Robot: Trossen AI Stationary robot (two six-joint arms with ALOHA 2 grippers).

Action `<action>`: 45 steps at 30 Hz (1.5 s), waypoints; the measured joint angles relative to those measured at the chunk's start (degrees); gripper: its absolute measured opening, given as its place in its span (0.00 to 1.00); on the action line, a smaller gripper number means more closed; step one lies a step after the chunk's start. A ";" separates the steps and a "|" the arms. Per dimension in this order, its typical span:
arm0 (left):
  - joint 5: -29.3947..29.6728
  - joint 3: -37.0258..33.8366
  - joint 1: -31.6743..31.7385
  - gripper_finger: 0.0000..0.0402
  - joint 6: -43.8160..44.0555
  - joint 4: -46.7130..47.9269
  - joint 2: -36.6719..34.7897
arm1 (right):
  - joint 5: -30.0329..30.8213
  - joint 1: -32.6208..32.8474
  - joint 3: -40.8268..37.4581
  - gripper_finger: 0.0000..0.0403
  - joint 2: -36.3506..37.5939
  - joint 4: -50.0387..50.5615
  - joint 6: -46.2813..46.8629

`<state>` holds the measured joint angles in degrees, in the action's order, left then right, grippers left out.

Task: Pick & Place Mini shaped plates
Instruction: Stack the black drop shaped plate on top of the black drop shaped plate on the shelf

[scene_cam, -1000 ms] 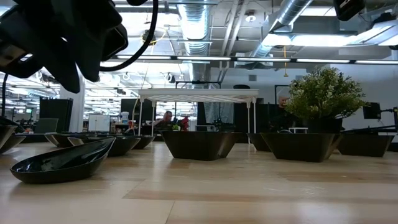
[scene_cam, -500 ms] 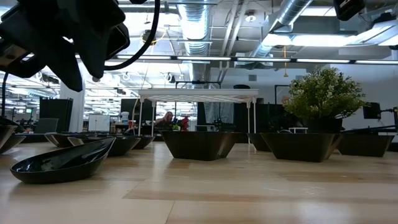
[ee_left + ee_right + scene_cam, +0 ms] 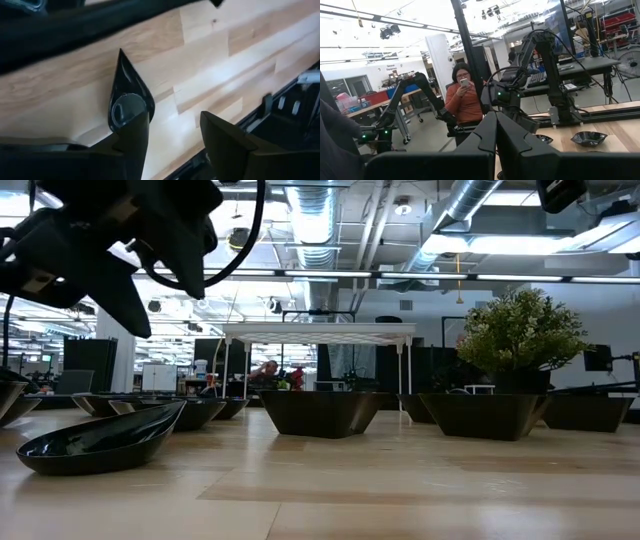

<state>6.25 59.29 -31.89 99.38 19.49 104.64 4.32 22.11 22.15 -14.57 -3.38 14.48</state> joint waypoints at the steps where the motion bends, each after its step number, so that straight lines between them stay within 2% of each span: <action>1: -0.47 0.00 -0.09 0.45 -1.31 -0.10 0.00 | 0.00 -0.02 0.00 0.00 0.00 0.00 0.00; 7: -3.43 -1.02 -0.01 0.44 -2.02 -0.21 0.00 | 0.00 -0.02 0.00 0.00 0.00 -0.02 0.12; 21: -3.31 -2.86 1.59 0.40 -1.35 -0.51 0.02 | 0.00 -0.01 0.00 0.00 0.00 -0.02 0.11; 45: -3.48 -2.82 1.59 0.38 0.06 -0.71 5.27 | 0.00 -0.02 0.00 0.00 0.00 -0.04 0.11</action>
<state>2.76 56.47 -30.30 99.44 18.78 109.91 4.32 22.09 22.15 -14.57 -3.42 14.59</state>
